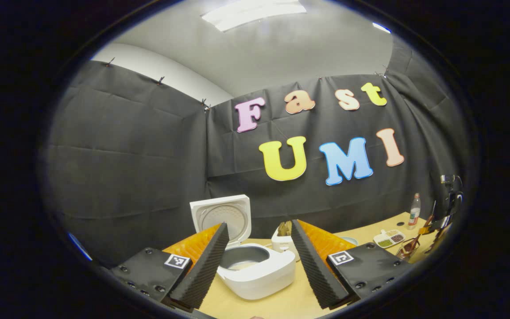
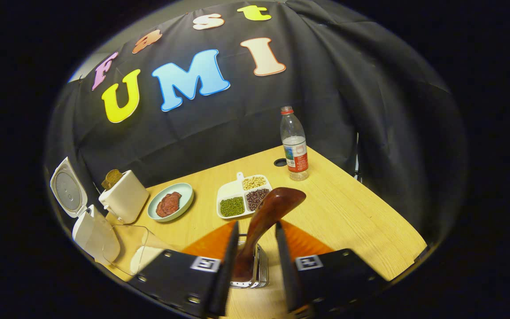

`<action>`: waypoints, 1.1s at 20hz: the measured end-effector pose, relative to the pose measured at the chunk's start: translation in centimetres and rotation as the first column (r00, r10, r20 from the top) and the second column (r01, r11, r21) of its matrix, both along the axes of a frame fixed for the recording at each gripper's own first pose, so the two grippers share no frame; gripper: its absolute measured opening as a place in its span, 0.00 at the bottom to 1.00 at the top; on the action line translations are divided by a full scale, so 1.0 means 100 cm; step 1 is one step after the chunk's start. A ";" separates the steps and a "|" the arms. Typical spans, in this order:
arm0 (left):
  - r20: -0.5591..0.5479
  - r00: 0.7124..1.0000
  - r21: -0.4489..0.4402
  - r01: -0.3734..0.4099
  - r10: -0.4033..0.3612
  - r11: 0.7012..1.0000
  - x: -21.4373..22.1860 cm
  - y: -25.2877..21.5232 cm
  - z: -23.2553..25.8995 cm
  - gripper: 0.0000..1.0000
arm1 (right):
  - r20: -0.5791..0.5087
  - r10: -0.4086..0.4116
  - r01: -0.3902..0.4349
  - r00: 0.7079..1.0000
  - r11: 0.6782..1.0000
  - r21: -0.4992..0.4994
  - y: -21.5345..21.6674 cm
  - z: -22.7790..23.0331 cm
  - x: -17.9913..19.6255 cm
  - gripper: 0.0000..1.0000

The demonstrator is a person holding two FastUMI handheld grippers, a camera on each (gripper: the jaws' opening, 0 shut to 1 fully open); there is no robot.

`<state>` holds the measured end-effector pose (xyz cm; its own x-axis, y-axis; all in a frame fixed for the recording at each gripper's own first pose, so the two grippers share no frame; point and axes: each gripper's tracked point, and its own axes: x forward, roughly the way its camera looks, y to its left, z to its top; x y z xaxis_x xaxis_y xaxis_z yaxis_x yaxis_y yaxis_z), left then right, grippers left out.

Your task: Close the left gripper, press the button to open the rice cooker; take a wooden spoon from the chopstick holder with the right hand, scoop a spoonful of rice and pour it into the rice cooker, then put the wooden spoon back into the chopstick holder.

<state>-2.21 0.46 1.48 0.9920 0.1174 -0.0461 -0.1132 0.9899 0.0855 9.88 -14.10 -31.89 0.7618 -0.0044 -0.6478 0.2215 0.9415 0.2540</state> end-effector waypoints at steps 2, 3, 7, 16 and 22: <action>-0.002 1.000 0.003 0.001 -0.001 1.000 -0.002 0.000 -0.001 0.98 | -0.029 0.018 -0.017 0.999 1.000 0.024 0.008 -0.008 0.002 0.39; -0.004 1.000 0.005 0.000 0.000 1.000 -0.001 0.001 0.000 0.98 | -0.024 -0.001 0.002 1.000 1.000 0.027 0.007 -0.013 0.006 0.41; 0.001 1.000 -0.002 0.002 -0.002 1.000 -0.001 0.005 0.003 0.98 | -0.005 0.031 -0.031 0.999 0.998 0.045 0.018 0.003 0.000 0.12; 0.024 0.999 -0.054 0.043 -0.042 0.998 0.005 0.022 -0.001 0.98 | 0.132 0.044 -0.031 0.990 0.995 -0.098 0.022 0.077 -0.002 0.07; 0.024 0.998 -0.104 0.067 -0.065 0.992 0.014 0.047 -0.011 0.98 | 0.205 0.023 -0.011 0.978 0.998 -0.060 0.050 0.123 -0.005 0.07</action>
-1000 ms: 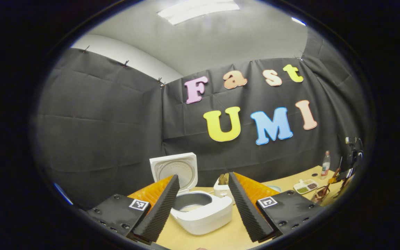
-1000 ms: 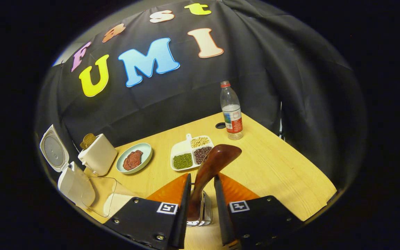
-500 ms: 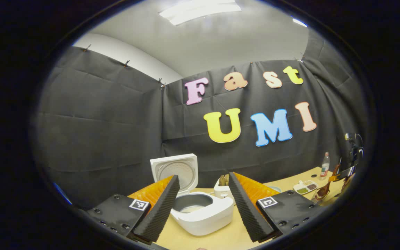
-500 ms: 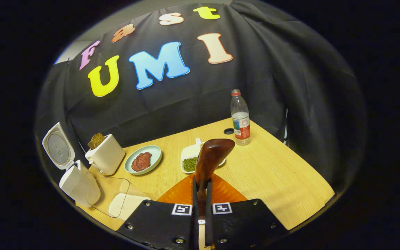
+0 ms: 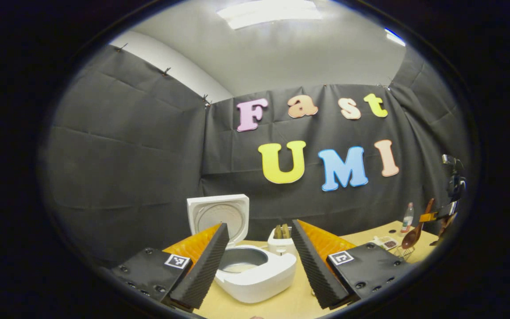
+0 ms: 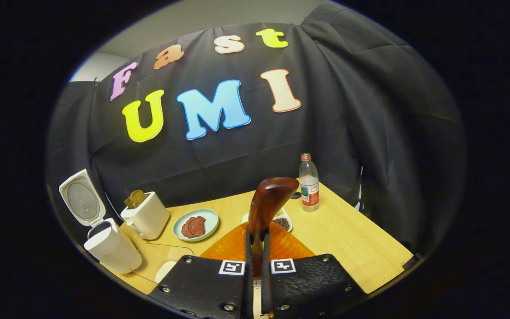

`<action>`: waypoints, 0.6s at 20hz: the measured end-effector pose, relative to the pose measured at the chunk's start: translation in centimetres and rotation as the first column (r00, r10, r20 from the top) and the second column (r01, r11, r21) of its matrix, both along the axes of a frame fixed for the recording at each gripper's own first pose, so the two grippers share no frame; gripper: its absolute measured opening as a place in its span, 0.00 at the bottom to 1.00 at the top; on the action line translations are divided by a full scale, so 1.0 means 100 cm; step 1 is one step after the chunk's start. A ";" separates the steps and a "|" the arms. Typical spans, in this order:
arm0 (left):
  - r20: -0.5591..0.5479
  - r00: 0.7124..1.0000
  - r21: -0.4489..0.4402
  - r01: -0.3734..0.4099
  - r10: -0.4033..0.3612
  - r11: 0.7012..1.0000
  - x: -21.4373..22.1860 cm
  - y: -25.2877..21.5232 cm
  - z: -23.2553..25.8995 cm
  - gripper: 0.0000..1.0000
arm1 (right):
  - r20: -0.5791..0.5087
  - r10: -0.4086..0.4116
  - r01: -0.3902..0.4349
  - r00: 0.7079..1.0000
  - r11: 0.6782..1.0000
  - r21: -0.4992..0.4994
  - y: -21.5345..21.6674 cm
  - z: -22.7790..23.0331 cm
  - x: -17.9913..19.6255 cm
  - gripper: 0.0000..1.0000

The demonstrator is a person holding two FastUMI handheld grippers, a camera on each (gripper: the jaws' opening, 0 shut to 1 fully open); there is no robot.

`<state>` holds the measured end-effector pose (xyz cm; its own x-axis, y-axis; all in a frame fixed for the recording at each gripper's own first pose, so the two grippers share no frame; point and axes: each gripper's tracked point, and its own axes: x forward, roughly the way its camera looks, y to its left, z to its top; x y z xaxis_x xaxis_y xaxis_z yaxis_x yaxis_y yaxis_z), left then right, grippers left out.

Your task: Close the left gripper, press the button to open the rice cooker; take a wooden spoon from the chopstick holder with the right hand, scoop a spoonful of rice and pour it into the rice cooker, then put the wooden spoon back into the chopstick holder.

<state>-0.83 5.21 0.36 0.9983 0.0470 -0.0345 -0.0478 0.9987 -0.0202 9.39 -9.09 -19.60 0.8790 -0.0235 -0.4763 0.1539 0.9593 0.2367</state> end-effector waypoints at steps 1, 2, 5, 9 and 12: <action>-0.001 1.000 -0.002 0.002 -0.002 1.000 0.001 0.006 -0.002 0.98 | 0.008 0.006 -0.006 1.000 1.000 0.006 0.009 0.004 -0.001 0.07; 0.000 1.000 -0.002 0.002 -0.002 1.000 0.001 0.012 -0.003 0.98 | 0.015 0.011 -0.012 1.000 1.000 0.013 0.019 0.008 0.001 0.07; -0.002 1.000 -0.005 0.000 0.000 1.000 0.005 0.030 -0.007 0.98 | 0.024 0.035 -0.036 0.999 0.999 0.035 0.049 0.013 0.001 0.07; -0.010 1.000 -0.005 -0.009 0.009 1.000 0.006 0.055 -0.014 0.98 | 0.031 0.079 -0.080 0.996 0.995 0.054 0.091 0.013 0.004 0.07; -0.013 1.000 0.009 -0.015 0.015 1.000 0.005 0.073 -0.017 0.98 | 0.025 0.110 -0.111 0.994 0.992 0.064 0.120 0.006 0.006 0.07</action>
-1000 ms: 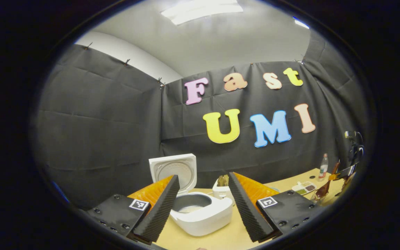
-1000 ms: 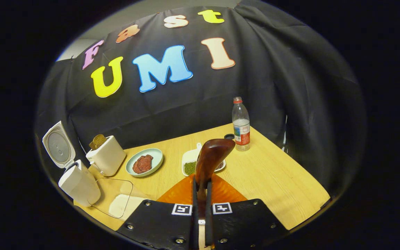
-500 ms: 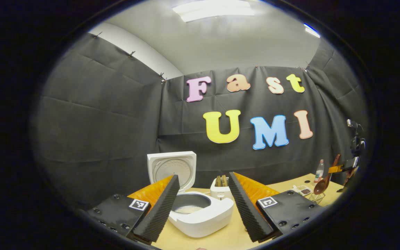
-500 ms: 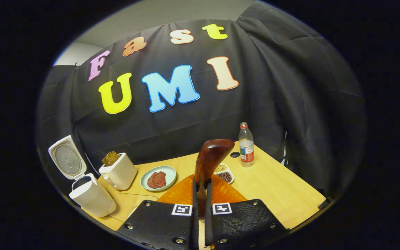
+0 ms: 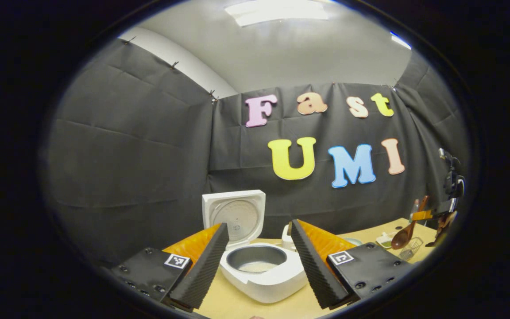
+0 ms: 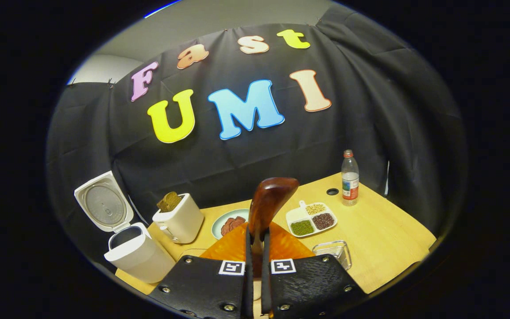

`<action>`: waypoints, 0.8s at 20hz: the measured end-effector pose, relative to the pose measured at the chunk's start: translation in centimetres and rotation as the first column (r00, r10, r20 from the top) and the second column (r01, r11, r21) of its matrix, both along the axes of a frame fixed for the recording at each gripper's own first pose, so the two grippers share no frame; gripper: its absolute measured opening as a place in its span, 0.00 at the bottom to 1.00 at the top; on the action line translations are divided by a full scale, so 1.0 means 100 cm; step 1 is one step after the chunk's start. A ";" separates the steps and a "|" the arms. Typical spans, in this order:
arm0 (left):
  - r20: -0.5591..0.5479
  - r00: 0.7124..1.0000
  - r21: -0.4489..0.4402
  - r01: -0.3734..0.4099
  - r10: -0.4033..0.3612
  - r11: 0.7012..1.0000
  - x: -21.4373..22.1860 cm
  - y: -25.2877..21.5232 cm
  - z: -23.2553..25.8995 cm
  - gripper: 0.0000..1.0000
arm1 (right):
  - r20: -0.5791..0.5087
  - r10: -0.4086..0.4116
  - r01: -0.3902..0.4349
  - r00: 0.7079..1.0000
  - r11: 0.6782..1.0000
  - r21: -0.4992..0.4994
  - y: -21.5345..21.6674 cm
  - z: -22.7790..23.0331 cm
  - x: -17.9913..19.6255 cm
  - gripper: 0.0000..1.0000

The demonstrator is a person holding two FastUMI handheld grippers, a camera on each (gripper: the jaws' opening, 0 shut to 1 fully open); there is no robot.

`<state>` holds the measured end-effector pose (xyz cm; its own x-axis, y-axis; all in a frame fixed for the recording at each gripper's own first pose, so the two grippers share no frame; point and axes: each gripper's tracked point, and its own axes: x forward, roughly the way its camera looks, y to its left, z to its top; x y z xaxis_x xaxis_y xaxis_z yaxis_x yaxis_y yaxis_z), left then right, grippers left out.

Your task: Close the left gripper, press the button to open the rice cooker; take a wooden spoon from the chopstick holder with the right hand, scoop a spoonful of rice and pour it into the rice cooker, then put the wooden spoon back into the chopstick holder.

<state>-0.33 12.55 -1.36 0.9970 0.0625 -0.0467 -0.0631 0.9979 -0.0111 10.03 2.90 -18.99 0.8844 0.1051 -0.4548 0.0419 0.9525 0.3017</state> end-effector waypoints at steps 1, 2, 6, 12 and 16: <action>-0.001 1.000 0.004 -0.003 0.003 1.000 0.000 0.006 0.000 0.98 | -0.005 0.009 -0.009 1.000 1.000 0.001 0.009 -0.004 0.000 0.07; -0.002 1.000 0.007 -0.005 0.005 1.000 -0.001 0.010 -0.001 0.98 | -0.014 0.019 -0.019 1.000 1.000 -0.001 0.017 -0.009 0.000 0.07; -0.007 1.000 0.021 -0.017 0.017 1.000 -0.004 0.032 -0.006 0.98 | -0.056 0.048 -0.050 0.997 0.998 -0.036 0.043 -0.034 -0.001 0.07; -0.035 0.999 0.033 -0.039 0.040 0.999 -0.007 0.061 -0.019 1.00 | -0.135 0.077 -0.092 0.988 0.990 -0.111 0.071 -0.081 -0.005 0.07; -0.048 0.997 0.041 -0.056 0.058 0.998 -0.009 0.080 -0.027 0.98 | -0.182 0.091 -0.123 0.979 0.976 -0.178 0.084 -0.107 -0.010 0.07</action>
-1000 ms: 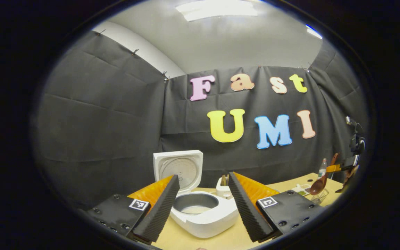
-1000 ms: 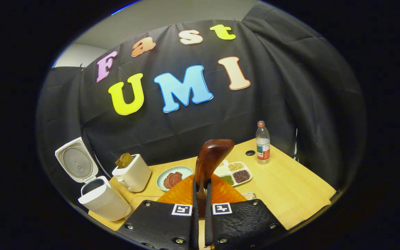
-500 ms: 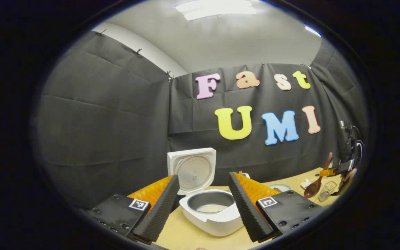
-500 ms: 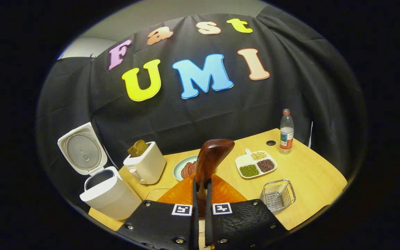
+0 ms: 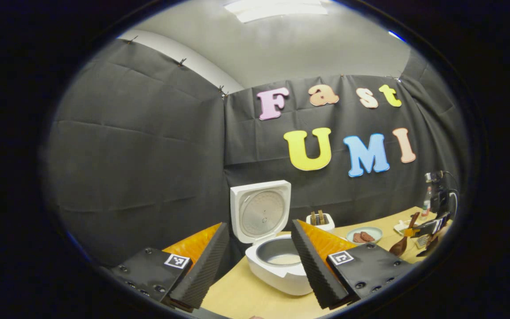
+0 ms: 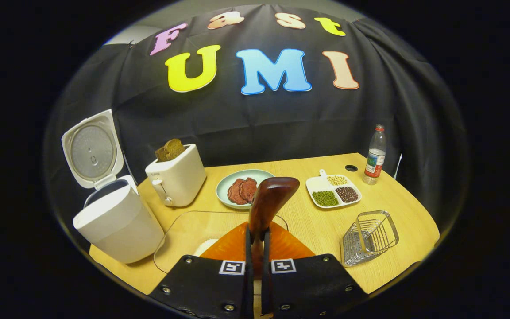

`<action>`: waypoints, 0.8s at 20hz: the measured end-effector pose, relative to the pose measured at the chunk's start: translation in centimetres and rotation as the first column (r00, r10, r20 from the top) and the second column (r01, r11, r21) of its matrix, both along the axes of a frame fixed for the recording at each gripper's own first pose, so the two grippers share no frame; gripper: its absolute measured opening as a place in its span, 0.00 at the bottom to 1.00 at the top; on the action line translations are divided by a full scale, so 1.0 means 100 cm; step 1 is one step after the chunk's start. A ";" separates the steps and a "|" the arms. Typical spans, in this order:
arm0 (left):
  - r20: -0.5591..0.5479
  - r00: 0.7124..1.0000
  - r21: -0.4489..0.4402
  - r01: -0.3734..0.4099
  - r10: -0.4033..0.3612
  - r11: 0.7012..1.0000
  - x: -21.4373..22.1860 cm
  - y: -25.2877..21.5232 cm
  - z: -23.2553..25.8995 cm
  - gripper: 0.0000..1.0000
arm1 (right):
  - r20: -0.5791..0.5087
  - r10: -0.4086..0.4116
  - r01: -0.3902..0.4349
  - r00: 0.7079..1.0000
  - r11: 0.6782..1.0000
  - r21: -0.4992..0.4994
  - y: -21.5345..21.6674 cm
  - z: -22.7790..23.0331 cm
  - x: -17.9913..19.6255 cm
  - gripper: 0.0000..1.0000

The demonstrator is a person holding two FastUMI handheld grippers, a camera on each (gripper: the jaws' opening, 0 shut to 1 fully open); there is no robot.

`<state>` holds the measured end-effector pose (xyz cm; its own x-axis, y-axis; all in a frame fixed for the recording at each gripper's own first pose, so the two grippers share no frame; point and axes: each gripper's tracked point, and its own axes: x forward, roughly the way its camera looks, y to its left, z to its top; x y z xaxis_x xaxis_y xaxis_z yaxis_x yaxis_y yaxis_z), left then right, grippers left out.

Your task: Close the left gripper, press the button to open the rice cooker; take a wooden spoon from the chopstick holder with the right hand, scoop a spoonful of rice and pour it into the rice cooker, then put the wooden spoon back into the chopstick holder.

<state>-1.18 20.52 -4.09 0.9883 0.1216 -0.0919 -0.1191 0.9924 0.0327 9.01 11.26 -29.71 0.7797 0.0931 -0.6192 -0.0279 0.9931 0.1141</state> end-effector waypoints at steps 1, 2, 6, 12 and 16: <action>-0.001 1.000 0.000 -0.003 0.003 1.000 0.000 0.004 -0.001 0.98 | -0.012 0.008 -0.008 1.000 1.000 -0.011 0.004 -0.004 -0.002 0.07; -0.003 1.000 -0.002 -0.005 0.005 1.000 0.001 0.006 -0.002 0.98 | -0.009 0.015 -0.015 1.000 1.000 -0.015 0.009 -0.004 -0.002 0.07; -0.007 1.000 -0.006 -0.004 0.004 1.000 0.004 0.011 -0.006 0.98 | -0.015 0.059 -0.060 0.998 0.998 -0.025 0.033 -0.007 -0.006 0.07; -0.007 1.000 0.002 0.007 -0.007 1.000 0.006 0.014 -0.008 0.98 | -0.052 0.068 -0.064 0.996 0.995 0.075 0.069 -0.011 -0.014 0.07; -0.011 1.000 -0.004 0.000 0.000 1.000 0.005 0.019 -0.010 1.00 | -0.084 0.040 -0.024 0.996 0.982 0.189 0.082 -0.011 -0.018 0.07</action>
